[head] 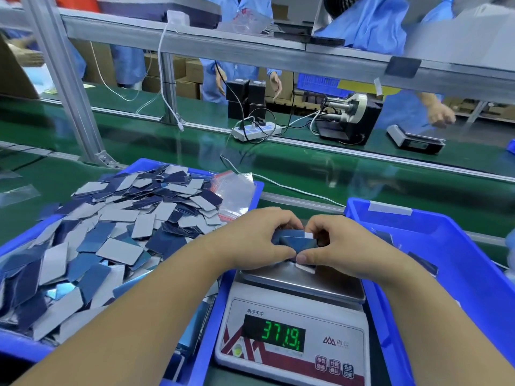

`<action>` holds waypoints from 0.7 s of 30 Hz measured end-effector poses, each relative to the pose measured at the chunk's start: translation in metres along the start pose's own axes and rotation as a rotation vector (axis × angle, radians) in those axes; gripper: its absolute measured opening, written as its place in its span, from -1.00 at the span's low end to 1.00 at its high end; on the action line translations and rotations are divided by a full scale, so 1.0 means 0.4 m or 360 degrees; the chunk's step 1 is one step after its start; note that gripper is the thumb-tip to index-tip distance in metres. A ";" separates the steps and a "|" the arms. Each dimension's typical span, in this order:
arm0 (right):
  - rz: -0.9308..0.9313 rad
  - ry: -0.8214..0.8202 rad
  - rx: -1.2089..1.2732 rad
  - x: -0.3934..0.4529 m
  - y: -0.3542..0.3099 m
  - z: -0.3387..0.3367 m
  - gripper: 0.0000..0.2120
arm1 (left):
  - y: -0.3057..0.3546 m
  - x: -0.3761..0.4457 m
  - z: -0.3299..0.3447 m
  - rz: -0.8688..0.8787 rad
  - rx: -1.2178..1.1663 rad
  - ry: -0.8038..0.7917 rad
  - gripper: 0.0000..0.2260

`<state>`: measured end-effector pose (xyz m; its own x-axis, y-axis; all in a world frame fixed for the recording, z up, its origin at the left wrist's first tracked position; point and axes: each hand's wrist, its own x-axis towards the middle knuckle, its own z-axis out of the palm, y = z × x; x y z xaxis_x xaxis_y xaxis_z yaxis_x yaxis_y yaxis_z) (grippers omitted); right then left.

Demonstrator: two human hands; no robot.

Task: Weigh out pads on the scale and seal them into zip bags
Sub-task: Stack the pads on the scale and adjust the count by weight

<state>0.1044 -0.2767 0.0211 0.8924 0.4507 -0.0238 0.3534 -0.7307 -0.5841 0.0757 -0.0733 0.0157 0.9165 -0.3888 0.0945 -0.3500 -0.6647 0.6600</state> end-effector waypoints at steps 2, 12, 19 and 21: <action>-0.0001 0.0028 0.0034 0.000 0.000 -0.001 -0.73 | 0.000 -0.001 0.000 -0.0014 -0.0018 -0.0007 -0.70; -0.0032 0.0185 0.0365 0.001 -0.012 0.001 -0.65 | -0.009 0.010 -0.006 -0.0084 -0.0220 0.0177 -0.79; -0.0105 0.0170 0.0518 -0.006 -0.011 -0.013 -0.61 | -0.013 0.017 -0.002 -0.0116 -0.0356 0.0266 -0.79; -0.0058 0.0144 0.0556 -0.009 -0.008 -0.016 -0.60 | -0.020 0.017 -0.011 -0.0159 -0.0441 0.0374 -0.80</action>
<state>0.1018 -0.2792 0.0284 0.9076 0.4147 0.0649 0.2823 -0.4887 -0.8255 0.0857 -0.0680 0.0143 0.9742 -0.1525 0.1663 -0.2202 -0.4816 0.8483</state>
